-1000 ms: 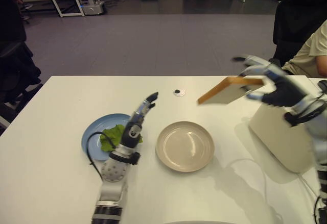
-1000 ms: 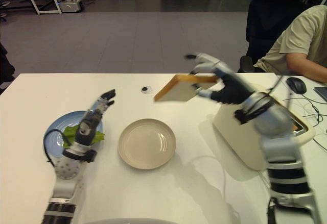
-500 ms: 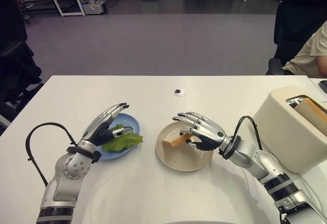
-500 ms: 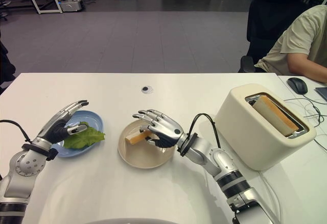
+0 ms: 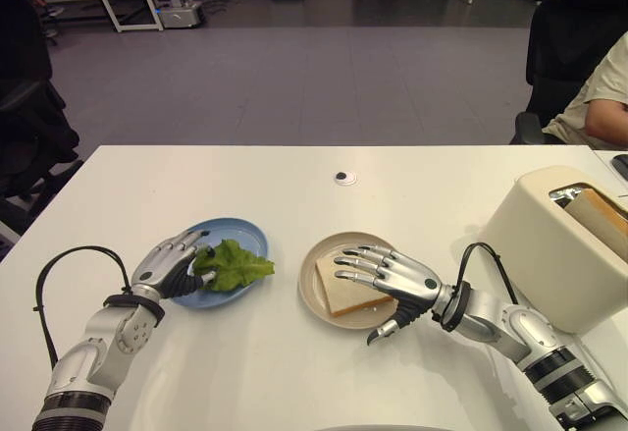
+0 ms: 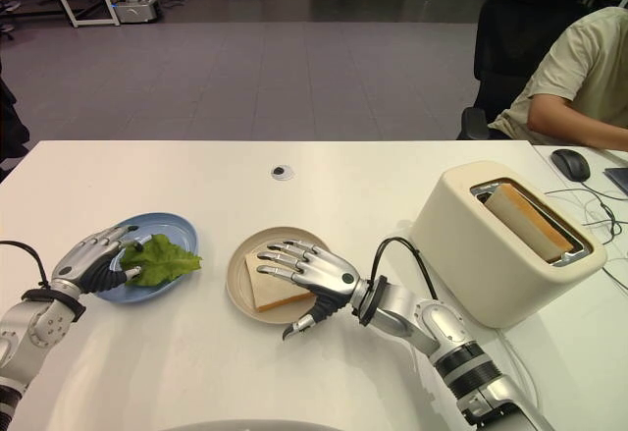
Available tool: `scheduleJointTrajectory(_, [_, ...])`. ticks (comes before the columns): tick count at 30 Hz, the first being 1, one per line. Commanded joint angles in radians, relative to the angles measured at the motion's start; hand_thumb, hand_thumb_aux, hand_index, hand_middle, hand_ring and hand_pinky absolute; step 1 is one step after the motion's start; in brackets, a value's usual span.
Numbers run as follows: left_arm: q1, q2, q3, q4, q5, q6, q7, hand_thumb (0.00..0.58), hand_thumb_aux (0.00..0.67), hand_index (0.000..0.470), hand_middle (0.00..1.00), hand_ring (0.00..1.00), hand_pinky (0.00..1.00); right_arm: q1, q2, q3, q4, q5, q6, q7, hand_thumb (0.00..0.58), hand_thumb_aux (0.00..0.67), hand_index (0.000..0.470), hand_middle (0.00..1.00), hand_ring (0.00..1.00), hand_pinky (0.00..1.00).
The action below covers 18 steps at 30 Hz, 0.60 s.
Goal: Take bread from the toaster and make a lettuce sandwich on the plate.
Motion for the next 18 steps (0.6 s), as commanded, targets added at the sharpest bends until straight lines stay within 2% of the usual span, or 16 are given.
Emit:
scheduleJointTrajectory(1, [-0.02, 0.02, -0.053, 0.059, 0.022, -0.002, 0.023, 0.55, 0.518, 0.363, 0.0, 0.0, 0.0, -0.004, -0.002, -0.016, -0.006, 0.026, -0.002, 0.006, 0.0, 0.0, 0.0, 0.0, 0.0, 0.0])
scheduleJointTrajectory(5, [-0.038, 0.026, -0.085, 0.101, 0.023, -0.005, 0.051, 0.506, 0.431, 0.302, 0.0, 0.0, 0.0, 0.001, -0.003, -0.02, -0.01, 0.038, -0.002, 0.015, 0.0, 0.0, 0.0, 0.0, 0.0, 0.0])
scheduleJointTrajectory(6, [-0.042, 0.028, -0.091, 0.111, 0.024, -0.005, 0.058, 0.509, 0.436, 0.306, 0.0, 0.0, 0.0, 0.001, -0.002, -0.018, -0.008, 0.039, -0.002, 0.017, 0.0, 0.0, 0.0, 0.0, 0.0, 0.0])
scheduleJointTrajectory(7, [-0.044, 0.031, -0.097, 0.118, 0.022, -0.005, 0.064, 0.527, 0.468, 0.328, 0.0, 0.0, 0.0, 0.002, -0.002, -0.017, -0.007, 0.041, -0.003, 0.02, 0.0, 0.0, 0.0, 0.0, 0.0, 0.0])
scheduleJointTrajectory(8, [-0.046, 0.034, -0.102, 0.121, 0.02, -0.006, 0.068, 0.556, 0.533, 0.374, 0.0, 0.0, 0.0, 0.002, -0.002, -0.016, -0.006, 0.042, -0.004, 0.021, 0.0, 0.0, 0.0, 0.0, 0.0, 0.0])
scheduleJointTrajectory(9, [-0.047, 0.037, -0.105, 0.124, 0.018, -0.007, 0.073, 0.58, 0.67, 0.47, 0.0, 0.0, 0.0, 0.001, 0.0, -0.015, -0.005, 0.044, -0.004, 0.024, 0.0, 0.0, 0.0, 0.0, 0.0, 0.0])
scheduleJointTrajectory(18, [-0.041, 0.065, -0.106, 0.106, -0.011, -0.029, 0.122, 0.58, 0.67, 0.47, 0.0, 0.0, 0.0, -0.006, 0.002, -0.029, -0.004, 0.057, -0.004, 0.025, 0.0, 0.0, 0.0, 0.0, 0.0, 0.0])
